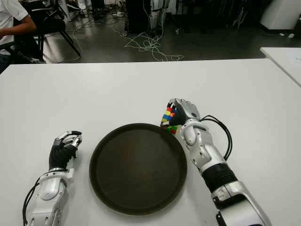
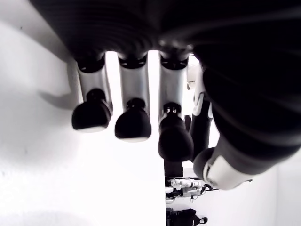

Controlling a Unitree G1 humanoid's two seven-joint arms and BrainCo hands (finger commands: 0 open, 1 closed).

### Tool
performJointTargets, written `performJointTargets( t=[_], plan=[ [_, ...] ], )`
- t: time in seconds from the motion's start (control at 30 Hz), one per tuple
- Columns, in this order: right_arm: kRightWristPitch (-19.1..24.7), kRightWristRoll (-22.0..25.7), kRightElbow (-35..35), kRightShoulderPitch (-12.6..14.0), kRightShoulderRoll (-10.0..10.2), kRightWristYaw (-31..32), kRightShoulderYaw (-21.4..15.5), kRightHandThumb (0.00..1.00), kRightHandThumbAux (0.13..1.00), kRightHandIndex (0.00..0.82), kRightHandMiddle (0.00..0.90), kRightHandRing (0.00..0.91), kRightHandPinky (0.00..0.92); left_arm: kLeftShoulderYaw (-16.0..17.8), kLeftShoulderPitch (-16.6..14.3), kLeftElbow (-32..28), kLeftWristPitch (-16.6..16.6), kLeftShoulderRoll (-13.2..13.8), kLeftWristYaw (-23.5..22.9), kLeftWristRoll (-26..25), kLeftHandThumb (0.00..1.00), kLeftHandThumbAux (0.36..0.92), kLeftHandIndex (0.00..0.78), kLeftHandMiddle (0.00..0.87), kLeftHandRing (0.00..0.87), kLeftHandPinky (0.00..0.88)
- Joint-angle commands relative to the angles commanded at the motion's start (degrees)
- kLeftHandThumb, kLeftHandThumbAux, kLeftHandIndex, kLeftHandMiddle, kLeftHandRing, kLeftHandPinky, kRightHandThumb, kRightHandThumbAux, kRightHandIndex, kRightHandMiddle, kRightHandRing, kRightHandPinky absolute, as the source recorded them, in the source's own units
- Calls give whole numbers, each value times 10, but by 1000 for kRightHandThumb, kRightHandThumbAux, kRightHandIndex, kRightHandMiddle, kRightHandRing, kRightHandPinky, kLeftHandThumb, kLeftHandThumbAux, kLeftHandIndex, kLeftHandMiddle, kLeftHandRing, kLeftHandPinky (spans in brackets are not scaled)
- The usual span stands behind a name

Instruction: Pick up the Rubik's Cube and put it in the plate

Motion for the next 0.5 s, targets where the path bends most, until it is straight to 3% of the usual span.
performJointTargets(
  t=[0.5],
  plan=[
    [5,10,-26,10,9,-5,-13,48,863,637,769,799,795,2,1,1,-8,-2,-5,-8,710,705,444,818,827,817]
  ],
)
